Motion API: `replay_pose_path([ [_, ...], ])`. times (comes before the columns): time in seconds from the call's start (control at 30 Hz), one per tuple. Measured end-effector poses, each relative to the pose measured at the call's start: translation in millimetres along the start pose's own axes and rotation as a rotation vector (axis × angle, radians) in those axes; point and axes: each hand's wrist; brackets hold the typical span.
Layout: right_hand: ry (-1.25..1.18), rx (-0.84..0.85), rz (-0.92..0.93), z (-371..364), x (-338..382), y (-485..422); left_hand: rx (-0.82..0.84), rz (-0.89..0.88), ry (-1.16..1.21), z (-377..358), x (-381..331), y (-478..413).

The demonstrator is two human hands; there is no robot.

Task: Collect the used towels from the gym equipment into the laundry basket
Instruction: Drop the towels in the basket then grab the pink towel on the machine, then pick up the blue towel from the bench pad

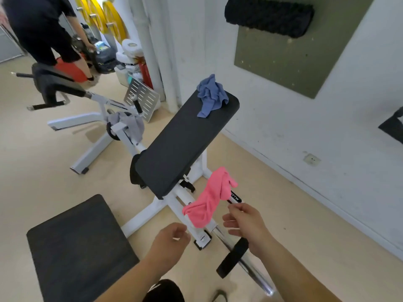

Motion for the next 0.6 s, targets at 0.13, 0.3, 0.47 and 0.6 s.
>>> replay_pose_path([
  [0.13,0.035,-0.056,0.006,-15,39,-56,0.045,-0.051,-0.031,23,-27,-66],
  [0.3,0.235,-0.183,0.021,-42,80,-127,0.103,-0.083,-0.033,51,-47,-162],
  [0.47,0.546,-0.396,-0.047,-77,111,-211,0.219,-0.095,-0.103,90,-54,-272],
  [0.6,0.829,-0.509,-0.215,-90,102,-261,0.309,-0.059,-0.179,126,-59,-329],
])
Point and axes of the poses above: each hand's wrist, its own y-axis away from the middle knuckle, its own z-axis out of the back of the hand, x = y × z, and after that the axes turned 11 degrees about -z, right-handed
